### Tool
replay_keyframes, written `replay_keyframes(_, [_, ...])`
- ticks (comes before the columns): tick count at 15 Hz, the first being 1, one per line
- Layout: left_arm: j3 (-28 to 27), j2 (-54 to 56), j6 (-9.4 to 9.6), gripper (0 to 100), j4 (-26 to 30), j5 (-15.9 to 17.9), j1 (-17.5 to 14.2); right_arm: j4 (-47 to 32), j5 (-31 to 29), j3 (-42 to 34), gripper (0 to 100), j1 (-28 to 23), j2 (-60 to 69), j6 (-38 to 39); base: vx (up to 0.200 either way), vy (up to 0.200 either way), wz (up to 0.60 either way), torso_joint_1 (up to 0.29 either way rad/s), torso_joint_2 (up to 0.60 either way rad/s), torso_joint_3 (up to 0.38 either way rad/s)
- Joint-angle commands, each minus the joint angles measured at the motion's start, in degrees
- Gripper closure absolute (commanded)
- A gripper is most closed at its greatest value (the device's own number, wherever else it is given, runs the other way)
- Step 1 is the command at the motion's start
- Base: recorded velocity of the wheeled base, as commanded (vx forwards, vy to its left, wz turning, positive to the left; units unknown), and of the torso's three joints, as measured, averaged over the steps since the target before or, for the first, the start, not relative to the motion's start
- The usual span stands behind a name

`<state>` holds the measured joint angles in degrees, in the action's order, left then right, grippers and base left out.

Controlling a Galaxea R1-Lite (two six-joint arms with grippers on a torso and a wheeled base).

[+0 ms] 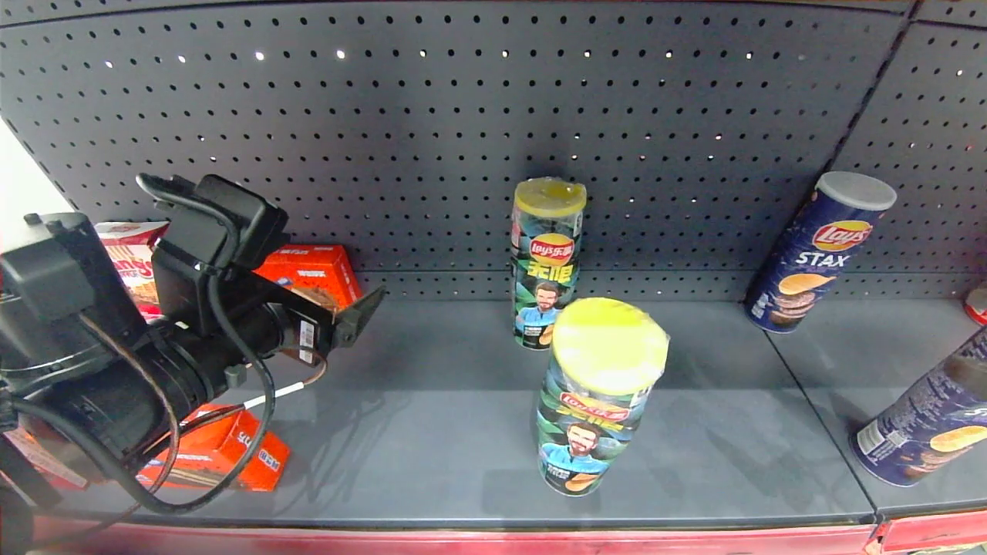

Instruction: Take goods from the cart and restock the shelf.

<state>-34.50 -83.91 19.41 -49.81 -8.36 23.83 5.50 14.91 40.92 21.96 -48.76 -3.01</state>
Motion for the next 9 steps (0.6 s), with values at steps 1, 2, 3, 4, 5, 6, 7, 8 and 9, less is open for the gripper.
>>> replay_keyframes(1, [-0.04, -0.12, 0.02, 0, -0.02, 0.01, -0.28, 1.27, 0.12, 0.74, 0, 2.04, -5.73, -0.24, 0.0, 0.0, 0.0, 0.0, 0.0, 0.0])
replay_keyframes(2, [-0.04, -0.12, 0.02, 0, -0.02, 0.01, -0.37, 1.62, 0.03, 0.74, 0, 2.83, -7.05, -0.24, 0.0, 0.0, 0.0, 0.0, 0.0, 0.0])
replay_keyframes(3, [0.05, -0.12, 0.02, 0, -0.02, 0.01, -0.54, 1.8, -0.23, 0.82, 0, 3.09, -8.28, -0.77, 0.0, 0.0, 0.0, 0.0, 0.0, 0.0])
replay_keyframes(4, [0.05, -0.12, 0.02, 0, -0.11, 0.01, -0.54, 1.8, -0.85, 0.82, 0, 3.53, -9.95, -2.17, 0.0, 0.0, 0.0, 0.0, 0.0, 0.0])
replay_keyframes(5, [0.05, -0.12, 0.02, 0, -0.02, 0.01, -0.54, 1.88, -1.11, 0.82, 0, 4.06, -11.53, -3.4, 0.0, 0.0, 0.0, 0.0, 0.0, 0.0])
replay_keyframes(6, [0.05, -0.12, 0.02, 0, -0.11, 0.01, -0.54, 1.8, -1.2, 0.82, 0, 4.41, -12.85, -3.93, 0.0, 0.0, 0.0, 0.0, 0.0, 0.0])
replay_keyframes(7, [0.05, -0.2, 0.02, 0, -0.11, 0.01, -0.54, 1.8, -1.46, 0.82, 0, 5.03, -14.08, -4.37, 0.0, 0.0, 0.0, 0.0, 0.0, 0.0])
replay_keyframes(8, [0.05, -0.2, 0.02, 0, -0.11, 0.01, -0.54, 1.8, -2.43, 0.91, 0, 6.08, -15.22, -5.07, 0.0, 0.0, 0.0, 0.0, 0.0, 0.0])
replay_keyframes(9, [0.05, -0.2, 0.02, 0, -0.11, 0.01, -0.54, 1.8, -3.22, 0.91, 0, 6.87, -16.19, -5.25, 0.0, 0.0, 0.0, 0.0, 0.0, 0.0])
